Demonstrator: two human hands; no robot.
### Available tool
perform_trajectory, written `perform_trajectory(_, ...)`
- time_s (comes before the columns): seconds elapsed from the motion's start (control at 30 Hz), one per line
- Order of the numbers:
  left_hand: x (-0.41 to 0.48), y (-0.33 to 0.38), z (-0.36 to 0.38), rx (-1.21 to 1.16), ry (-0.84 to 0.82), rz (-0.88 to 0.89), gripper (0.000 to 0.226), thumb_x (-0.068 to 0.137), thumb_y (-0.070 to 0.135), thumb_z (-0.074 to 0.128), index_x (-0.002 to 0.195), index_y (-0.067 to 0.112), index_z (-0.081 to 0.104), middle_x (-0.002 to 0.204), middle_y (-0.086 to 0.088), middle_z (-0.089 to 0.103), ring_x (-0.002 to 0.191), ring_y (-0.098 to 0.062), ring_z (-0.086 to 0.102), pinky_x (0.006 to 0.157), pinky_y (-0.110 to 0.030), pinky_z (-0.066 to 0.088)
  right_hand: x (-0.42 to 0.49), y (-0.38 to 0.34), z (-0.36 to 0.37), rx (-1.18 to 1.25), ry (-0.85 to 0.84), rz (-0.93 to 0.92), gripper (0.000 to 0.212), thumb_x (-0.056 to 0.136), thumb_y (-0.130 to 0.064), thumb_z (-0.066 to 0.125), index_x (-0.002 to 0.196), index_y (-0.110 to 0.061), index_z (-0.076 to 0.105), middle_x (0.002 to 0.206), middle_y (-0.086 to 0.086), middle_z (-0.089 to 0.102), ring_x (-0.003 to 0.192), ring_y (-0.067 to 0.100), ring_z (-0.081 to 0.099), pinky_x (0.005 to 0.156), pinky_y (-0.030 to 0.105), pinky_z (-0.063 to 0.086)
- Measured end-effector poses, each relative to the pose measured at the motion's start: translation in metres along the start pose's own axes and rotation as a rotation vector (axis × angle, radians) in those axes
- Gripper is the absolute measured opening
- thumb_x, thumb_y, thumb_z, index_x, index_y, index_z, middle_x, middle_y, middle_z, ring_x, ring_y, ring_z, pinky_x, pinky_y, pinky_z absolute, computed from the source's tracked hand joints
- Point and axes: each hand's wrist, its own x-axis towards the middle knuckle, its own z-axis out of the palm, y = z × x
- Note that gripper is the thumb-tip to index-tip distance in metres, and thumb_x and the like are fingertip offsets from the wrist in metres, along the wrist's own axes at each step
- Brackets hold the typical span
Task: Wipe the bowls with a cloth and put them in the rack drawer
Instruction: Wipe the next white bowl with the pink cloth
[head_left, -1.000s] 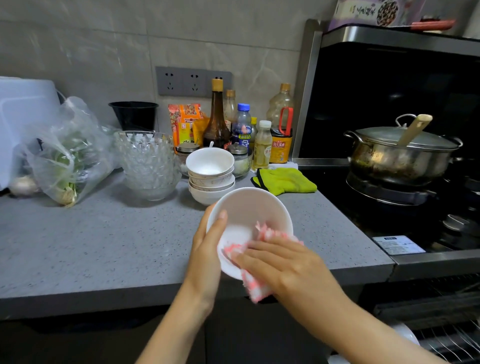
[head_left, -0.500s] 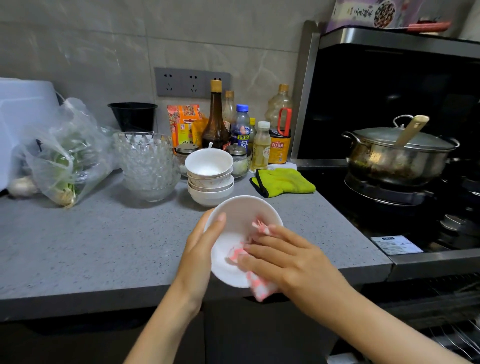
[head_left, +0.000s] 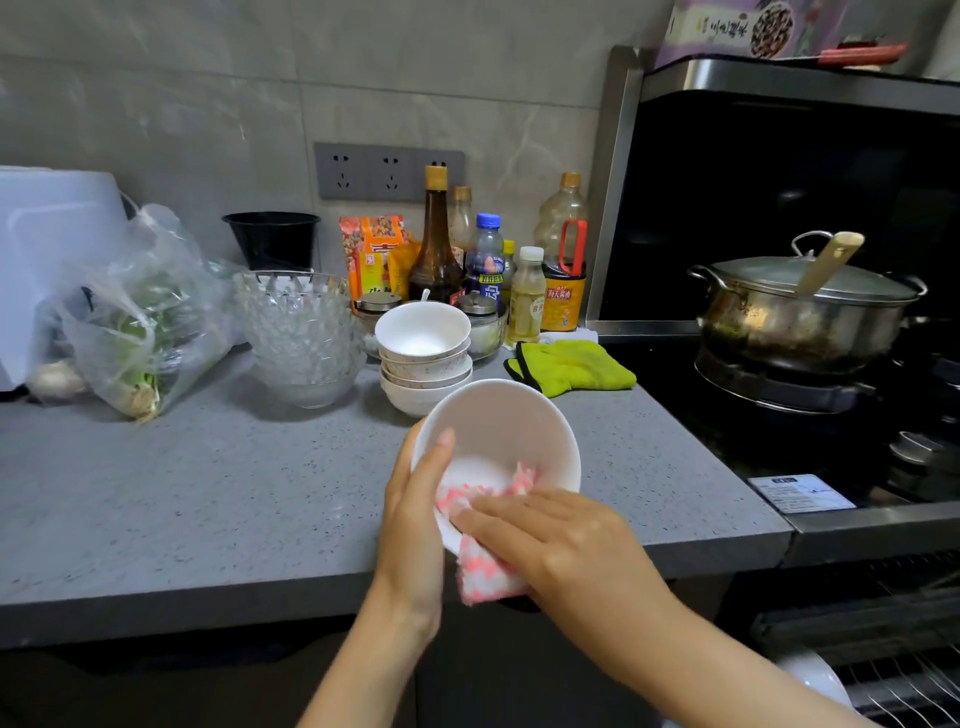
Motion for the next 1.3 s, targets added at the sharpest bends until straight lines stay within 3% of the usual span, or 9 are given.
perform_trajectory(0.13,0.008,0.013,-0.006,0.118,-0.084,0.051,0.047,0.073,0.041,0.058,0.113,0.018,0.066,0.103,-0.005,0.073,0.096,-0.019,0.069,0.077,-0.030,0.052,-0.005,0.020,-0.002,-0.129,0.009,-0.092,0.032,0.097,-0.012,0.043,0.104,-0.013,0.074,0.106,0.003,0.072,0.103,0.019,0.067,0.104,0.033,0.039)
perform_trajectory(0.33,0.002,-0.005,0.005,0.028,0.005,0.113,0.041,0.076,0.023,0.061,0.117,0.023,0.062,0.110,-0.009,0.070,0.100,-0.024,0.068,0.081,-0.034,0.053,0.004,-0.003,0.012,-0.044,0.064,0.077,0.025,0.079,-0.015,0.060,0.099,-0.016,0.075,0.098,-0.004,0.074,0.091,0.006,0.063,0.087,0.023,0.042)
perform_trajectory(0.47,0.003,-0.004,0.001,0.007,0.005,0.047,0.050,0.076,0.035,0.067,0.121,0.014,0.061,0.115,-0.016,0.068,0.106,-0.030,0.066,0.092,-0.044,0.052,0.002,-0.008,0.015,0.006,0.082,0.094,0.028,0.074,-0.011,0.067,0.100,-0.016,0.075,0.101,-0.003,0.074,0.093,0.007,0.062,0.085,0.021,0.042)
perform_trajectory(0.6,0.010,0.015,-0.012,0.198,-0.116,0.141,0.030,0.084,0.033,0.053,0.109,0.022,0.066,0.098,0.004,0.073,0.088,-0.007,0.067,0.071,-0.017,0.053,-0.008,0.015,0.009,-0.157,0.038,-0.083,0.022,0.088,-0.009,0.056,0.097,-0.014,0.075,0.104,0.001,0.073,0.098,0.014,0.068,0.099,0.031,0.044)
perform_trajectory(0.83,0.002,-0.007,0.008,0.034,-0.002,0.167,0.036,0.082,0.023,0.066,0.118,0.020,0.060,0.114,-0.009,0.067,0.105,-0.023,0.065,0.076,-0.029,0.057,0.018,-0.015,0.006,0.036,0.062,0.168,0.027,0.080,-0.027,0.051,0.090,-0.021,0.076,0.086,-0.011,0.074,0.064,0.007,0.067,0.053,0.018,0.039)
perform_trajectory(0.93,0.009,0.005,-0.002,0.091,-0.012,0.126,0.050,0.082,0.042,0.065,0.123,0.012,0.060,0.117,-0.015,0.067,0.111,-0.030,0.063,0.094,-0.045,0.051,0.015,-0.001,0.003,0.013,0.038,0.020,0.031,0.082,-0.022,0.048,0.095,-0.017,0.076,0.099,-0.005,0.075,0.085,0.012,0.071,0.072,0.022,0.050)
perform_trajectory(1.07,0.014,0.021,-0.013,0.233,-0.099,0.128,0.046,0.078,0.045,0.050,0.115,0.020,0.064,0.104,0.001,0.072,0.098,-0.012,0.067,0.081,-0.027,0.051,0.010,0.023,0.001,-0.103,-0.021,-0.116,0.029,0.080,-0.014,0.049,0.089,-0.016,0.077,0.100,-0.001,0.074,0.097,0.016,0.070,0.098,0.030,0.041)
perform_trajectory(1.17,0.009,0.018,-0.011,0.224,-0.096,0.148,0.042,0.074,0.041,0.057,0.112,0.025,0.063,0.101,0.002,0.072,0.091,-0.008,0.068,0.071,-0.019,0.053,0.010,0.014,0.003,-0.108,-0.044,-0.069,0.027,0.076,-0.013,0.053,0.086,-0.018,0.077,0.098,-0.002,0.075,0.091,0.012,0.071,0.089,0.026,0.048)
perform_trajectory(1.3,0.004,-0.003,0.000,0.096,-0.019,0.126,0.053,0.071,0.027,0.073,0.122,0.019,0.060,0.115,-0.013,0.068,0.107,-0.028,0.066,0.093,-0.044,0.052,0.018,-0.012,0.004,0.096,0.007,0.178,0.029,0.074,-0.024,0.051,0.086,-0.023,0.077,0.088,-0.011,0.075,0.072,0.007,0.070,0.053,0.019,0.047)
